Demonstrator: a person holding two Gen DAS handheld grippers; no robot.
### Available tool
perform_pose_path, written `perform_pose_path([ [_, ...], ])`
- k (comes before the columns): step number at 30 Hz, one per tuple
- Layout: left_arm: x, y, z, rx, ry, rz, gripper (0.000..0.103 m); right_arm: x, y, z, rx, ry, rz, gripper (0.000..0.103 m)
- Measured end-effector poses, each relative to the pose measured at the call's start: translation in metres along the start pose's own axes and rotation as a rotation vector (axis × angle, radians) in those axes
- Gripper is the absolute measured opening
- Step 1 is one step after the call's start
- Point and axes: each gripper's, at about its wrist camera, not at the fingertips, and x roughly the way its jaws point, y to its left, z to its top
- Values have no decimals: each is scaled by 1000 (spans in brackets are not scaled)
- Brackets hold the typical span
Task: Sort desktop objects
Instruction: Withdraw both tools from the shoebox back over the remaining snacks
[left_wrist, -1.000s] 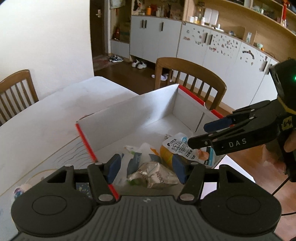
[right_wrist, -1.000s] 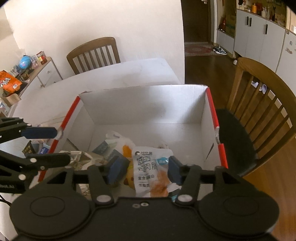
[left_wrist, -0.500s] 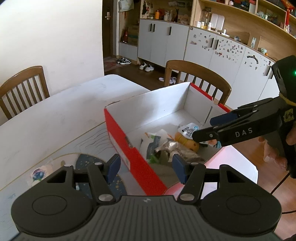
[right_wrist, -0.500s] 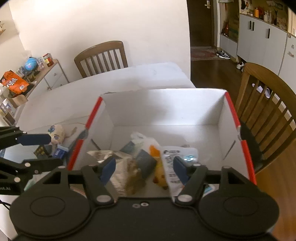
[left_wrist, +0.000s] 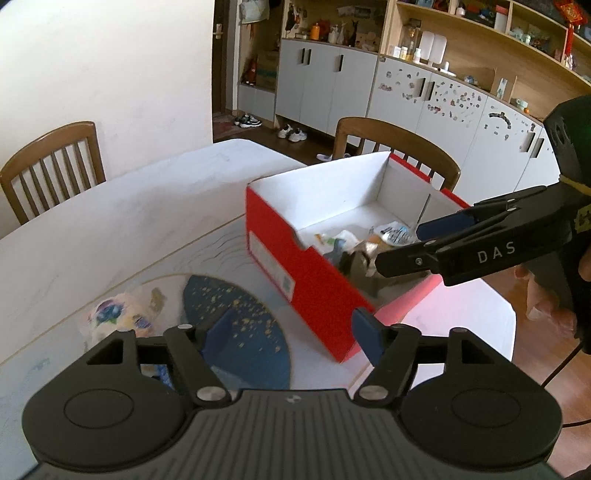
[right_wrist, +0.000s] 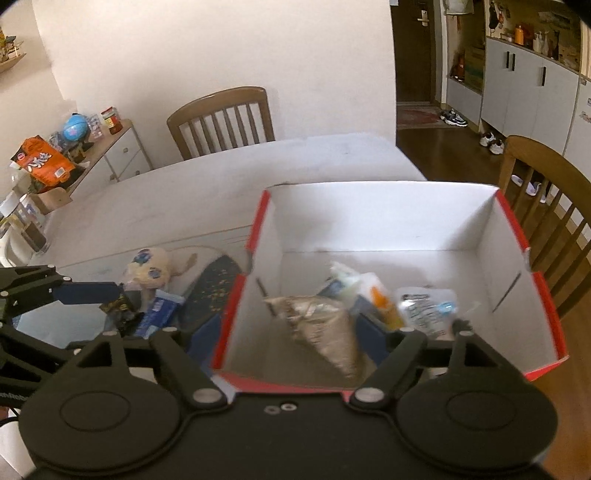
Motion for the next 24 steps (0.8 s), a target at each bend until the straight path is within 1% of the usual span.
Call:
perform_pose_path([
  [2,-4,7,-6,-3,-1,-7,77,1,11,-2,-2,-5,7,84],
  [7,-15,25,-21,-6,-1,-13,79,4,36,-7,-3,-21,24,90],
  [10,-20,35,-32,-9,2,-20,82,7,51,-10,-8,-27,25,92],
  [13,-25,44,-42,-5,6,-23,82,10,65,-13,-9,-29,19,93],
  [16,-29,54,-51,-5,10,-30,87,15,77,-15,-6,-36,-1,94],
  [19,-33,61,-59,4,10,-27,88,18,89,-17,4,-45,-11,95],
  [22,-36,68,-67,14,12,-22,95,23,99,-19,11,-56,-25,97],
  [23,-37,69,-69,16,12,-18,102,25,102,-20,18,-59,-21,97],
  [24,-38,71,-72,17,10,-16,103,26,105,-20,23,-61,-20,98],
])
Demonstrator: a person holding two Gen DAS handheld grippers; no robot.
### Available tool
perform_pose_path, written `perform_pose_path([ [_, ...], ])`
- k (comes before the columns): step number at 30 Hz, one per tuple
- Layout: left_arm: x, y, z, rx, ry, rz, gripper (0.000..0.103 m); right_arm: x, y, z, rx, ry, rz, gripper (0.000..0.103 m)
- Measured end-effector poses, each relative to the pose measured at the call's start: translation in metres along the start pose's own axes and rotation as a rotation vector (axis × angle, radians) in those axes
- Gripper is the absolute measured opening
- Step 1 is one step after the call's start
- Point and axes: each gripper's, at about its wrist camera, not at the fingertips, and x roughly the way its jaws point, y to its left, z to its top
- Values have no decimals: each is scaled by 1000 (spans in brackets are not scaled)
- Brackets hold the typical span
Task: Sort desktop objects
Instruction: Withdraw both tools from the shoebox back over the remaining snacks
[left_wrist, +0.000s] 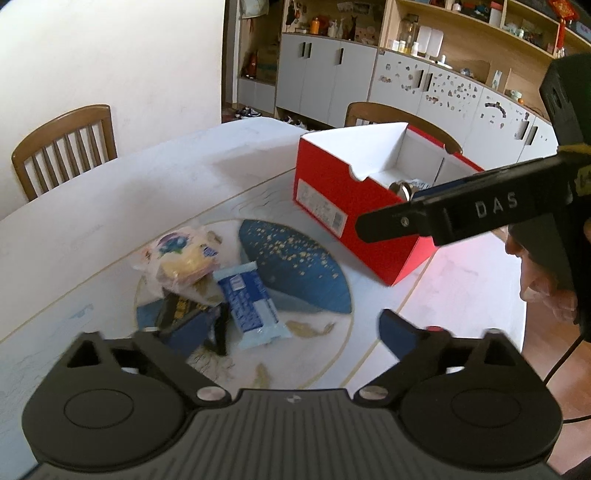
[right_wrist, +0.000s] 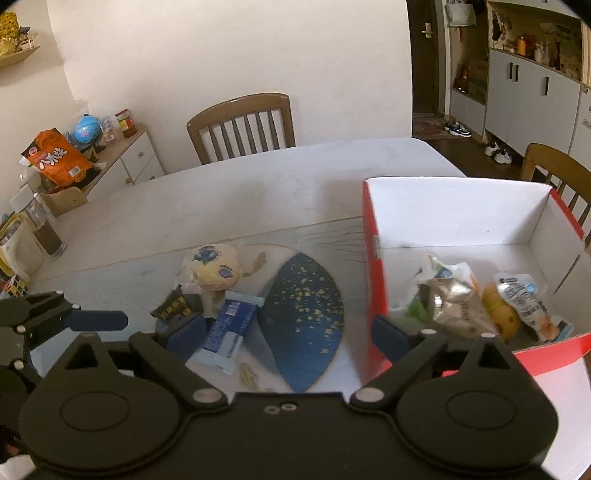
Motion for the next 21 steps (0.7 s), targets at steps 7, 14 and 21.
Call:
perform_pose_path([
  [7,0,14,-22,-9,21,3,103,18,26,-7,-32,6,0,99],
  [14,1,24,-42,-34,9,27,103,34,44,-13,-62,24,-10,99],
  [21,6,32,-57,-78,23,13,103,48,51,-19,-79,44,-23,99],
])
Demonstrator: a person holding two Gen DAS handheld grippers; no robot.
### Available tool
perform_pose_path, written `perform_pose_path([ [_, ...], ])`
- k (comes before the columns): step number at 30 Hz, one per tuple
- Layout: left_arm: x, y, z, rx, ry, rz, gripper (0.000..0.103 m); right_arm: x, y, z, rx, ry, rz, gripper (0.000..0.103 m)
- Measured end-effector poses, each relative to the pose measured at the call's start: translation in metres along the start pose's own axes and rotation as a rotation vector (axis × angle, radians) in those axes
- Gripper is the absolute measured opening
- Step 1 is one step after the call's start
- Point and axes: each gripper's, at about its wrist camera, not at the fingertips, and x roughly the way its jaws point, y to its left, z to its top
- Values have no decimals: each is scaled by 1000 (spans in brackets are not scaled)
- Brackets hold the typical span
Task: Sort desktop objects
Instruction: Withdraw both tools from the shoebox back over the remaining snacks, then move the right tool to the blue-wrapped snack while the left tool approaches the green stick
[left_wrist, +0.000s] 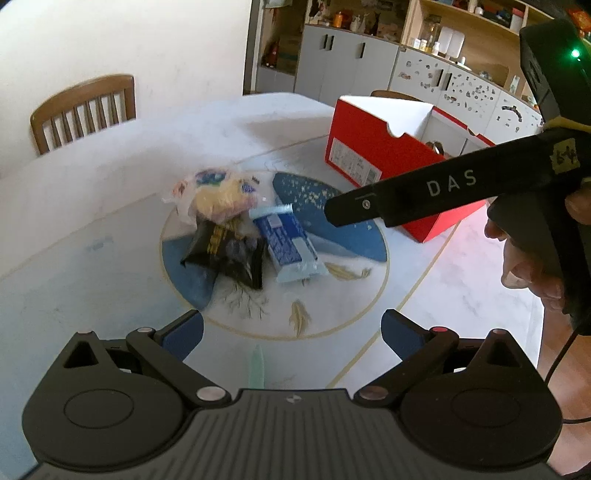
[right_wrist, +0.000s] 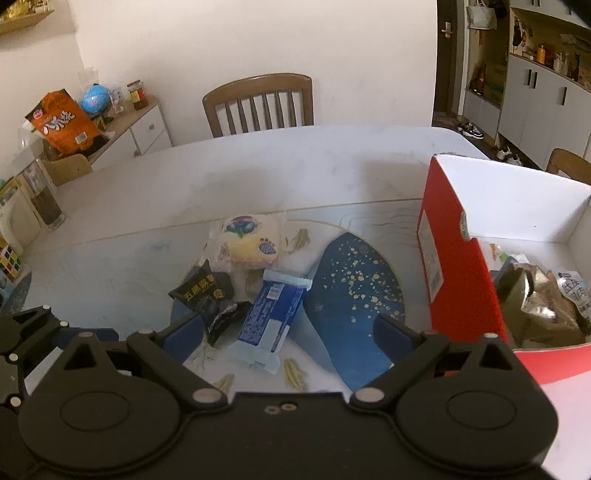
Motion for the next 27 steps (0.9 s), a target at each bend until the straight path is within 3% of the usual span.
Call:
perform_pose_path([
  [11,6,1,-24,25,17,18,103,31,19,-1,-60,40,7,98],
  [27,9,21,-52,-38,58,52,102,68,30,-6,-84,90,-3,91],
])
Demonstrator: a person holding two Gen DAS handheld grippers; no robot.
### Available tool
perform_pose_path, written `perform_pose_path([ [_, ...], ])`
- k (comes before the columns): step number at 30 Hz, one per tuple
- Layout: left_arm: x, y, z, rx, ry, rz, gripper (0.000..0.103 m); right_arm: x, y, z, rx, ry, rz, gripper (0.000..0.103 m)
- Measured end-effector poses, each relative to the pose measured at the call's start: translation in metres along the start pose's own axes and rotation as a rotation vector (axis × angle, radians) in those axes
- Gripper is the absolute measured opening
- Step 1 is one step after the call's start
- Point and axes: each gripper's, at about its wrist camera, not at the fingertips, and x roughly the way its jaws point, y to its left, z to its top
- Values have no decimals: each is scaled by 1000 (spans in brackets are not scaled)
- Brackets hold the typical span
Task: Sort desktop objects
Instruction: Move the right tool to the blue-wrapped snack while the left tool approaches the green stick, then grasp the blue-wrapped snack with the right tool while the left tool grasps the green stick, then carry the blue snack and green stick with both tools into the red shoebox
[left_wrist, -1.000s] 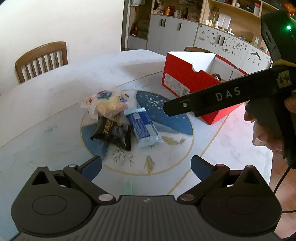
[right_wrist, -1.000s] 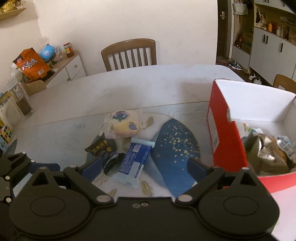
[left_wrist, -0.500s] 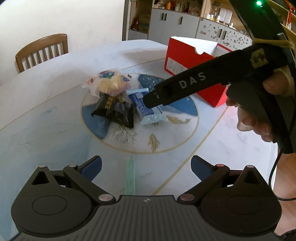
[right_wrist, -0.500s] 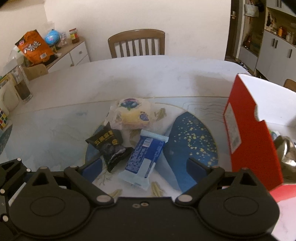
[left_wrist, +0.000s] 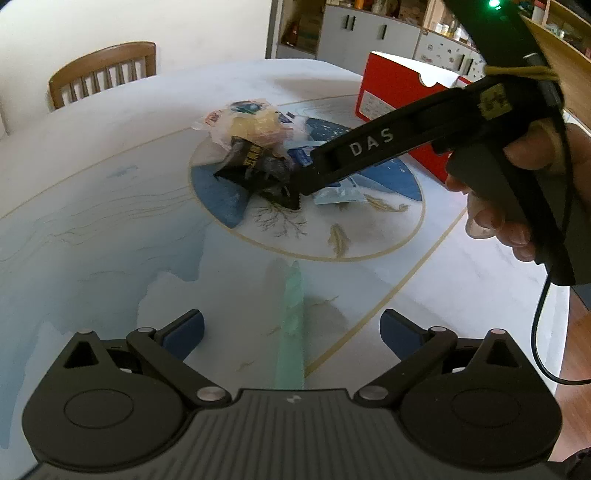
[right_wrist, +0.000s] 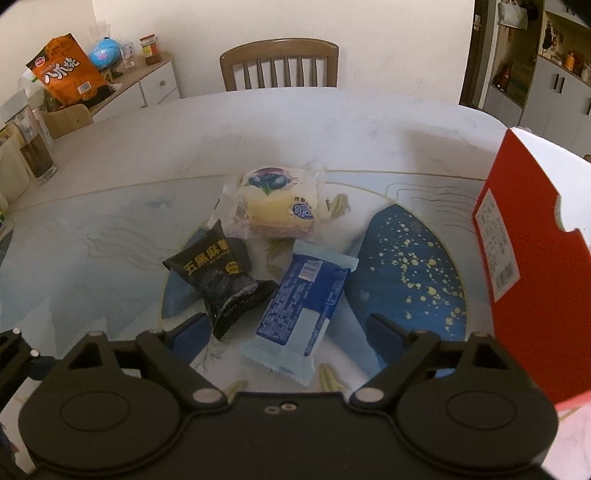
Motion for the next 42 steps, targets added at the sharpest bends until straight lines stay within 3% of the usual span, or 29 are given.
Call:
perform_pose_path([
  [4,-4,0,-5,13,-12,19,97,8,1,0,-9,16,-5,86],
  [10,-7,-6,-11,62,-24,78,81,16,2,0,-12,33,-13,77],
  [18,-9,-10,-11,99,-61,86,39,19,1,-1,-20,20,-46,69],
  [27,-3,-5,-3,81,-84,76,14,18,-7,4,-25,21,-67,46],
  [28,-2,-4,-1,78,-85,73,12,17,-9,4,-24,21,-68,40],
  [33,6,-2,9,64,-84,62,10,12,-14,1,-32,26,-93,36],
  [42,16,4,27,3,-84,45,9,-8,-29,-11,-9,22,-109,36],
])
